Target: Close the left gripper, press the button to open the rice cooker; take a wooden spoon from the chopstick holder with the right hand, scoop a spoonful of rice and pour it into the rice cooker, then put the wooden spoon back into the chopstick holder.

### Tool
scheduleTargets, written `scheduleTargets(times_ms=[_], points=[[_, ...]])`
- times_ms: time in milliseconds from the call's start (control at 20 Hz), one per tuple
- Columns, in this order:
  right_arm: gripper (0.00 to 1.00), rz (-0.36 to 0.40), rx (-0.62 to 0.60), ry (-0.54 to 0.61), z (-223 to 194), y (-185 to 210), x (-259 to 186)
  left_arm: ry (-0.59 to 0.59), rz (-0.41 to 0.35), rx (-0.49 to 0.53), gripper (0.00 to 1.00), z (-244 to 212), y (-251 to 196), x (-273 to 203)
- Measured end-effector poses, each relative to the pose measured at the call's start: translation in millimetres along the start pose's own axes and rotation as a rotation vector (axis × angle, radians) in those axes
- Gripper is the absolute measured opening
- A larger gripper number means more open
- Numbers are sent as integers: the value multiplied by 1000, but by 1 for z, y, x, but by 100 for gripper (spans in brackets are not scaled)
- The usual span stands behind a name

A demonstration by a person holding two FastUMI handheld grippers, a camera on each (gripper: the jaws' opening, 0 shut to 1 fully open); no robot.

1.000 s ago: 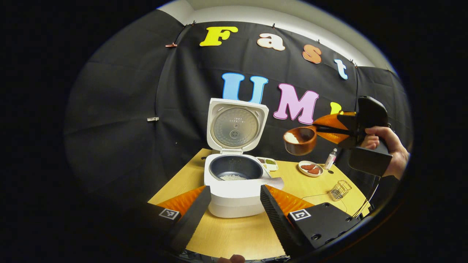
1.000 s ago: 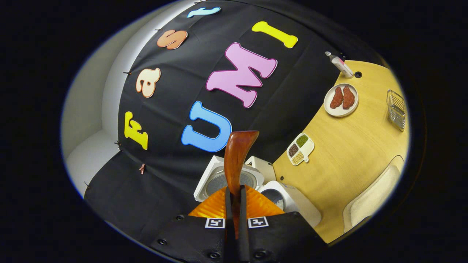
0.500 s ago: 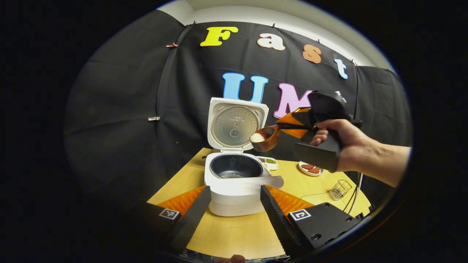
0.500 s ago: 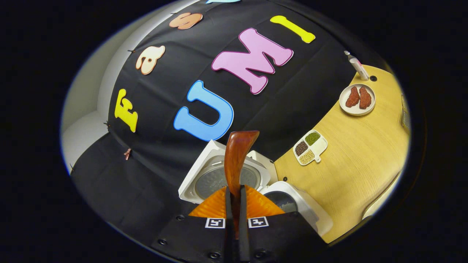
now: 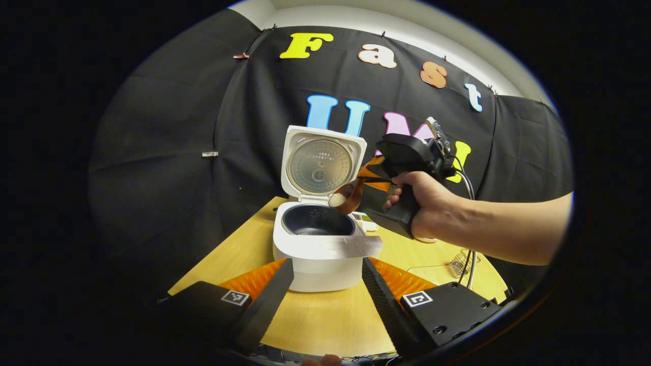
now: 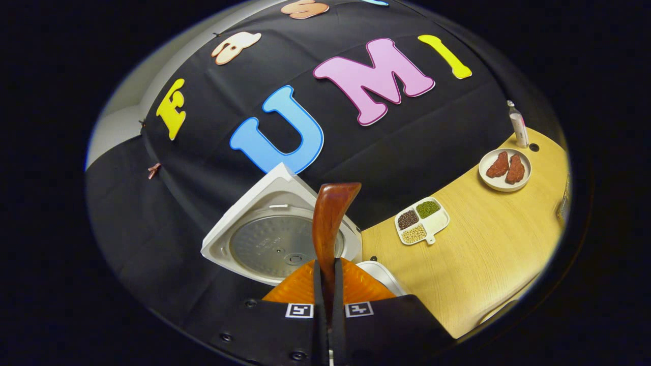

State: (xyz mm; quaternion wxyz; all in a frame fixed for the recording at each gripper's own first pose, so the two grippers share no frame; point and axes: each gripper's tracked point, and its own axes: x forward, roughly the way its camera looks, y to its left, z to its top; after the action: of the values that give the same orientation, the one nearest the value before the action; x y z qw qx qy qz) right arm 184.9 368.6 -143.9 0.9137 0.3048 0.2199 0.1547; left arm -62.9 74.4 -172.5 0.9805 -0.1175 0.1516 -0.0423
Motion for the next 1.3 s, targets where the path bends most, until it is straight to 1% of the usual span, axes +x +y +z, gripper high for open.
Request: scheduleTargets(times_ms=[150, 250, 450, 600, 900, 1050, 1300], points=[[8, -18, -100, 12, -10, -1, 10, 2, 0, 0, 94, -2, 3, 1], [8, -4, -150, 1, -9, 7, 13, 6, 1, 3, 94, -3, 5, 2], [8, 4, -264, -14, -9, 16, 17, 12, -1, -26, 94, -4, 10, 6], [8, 22, -380, -27, -14, 28, 24, 11, 7, -23, 93, -4, 15, 8], [8, 91, -631, -37, -25, 48, 25, 6, 15, -11, 93, -5, 22, 7], [7, 135, -743, -27, -38, 60, 21, 2, 21, -11, 93, -4, 25, 5], [8, 210, -968, -55, -51, 81, 14, 4, 25, -10, 93, -7, 28, 5]])
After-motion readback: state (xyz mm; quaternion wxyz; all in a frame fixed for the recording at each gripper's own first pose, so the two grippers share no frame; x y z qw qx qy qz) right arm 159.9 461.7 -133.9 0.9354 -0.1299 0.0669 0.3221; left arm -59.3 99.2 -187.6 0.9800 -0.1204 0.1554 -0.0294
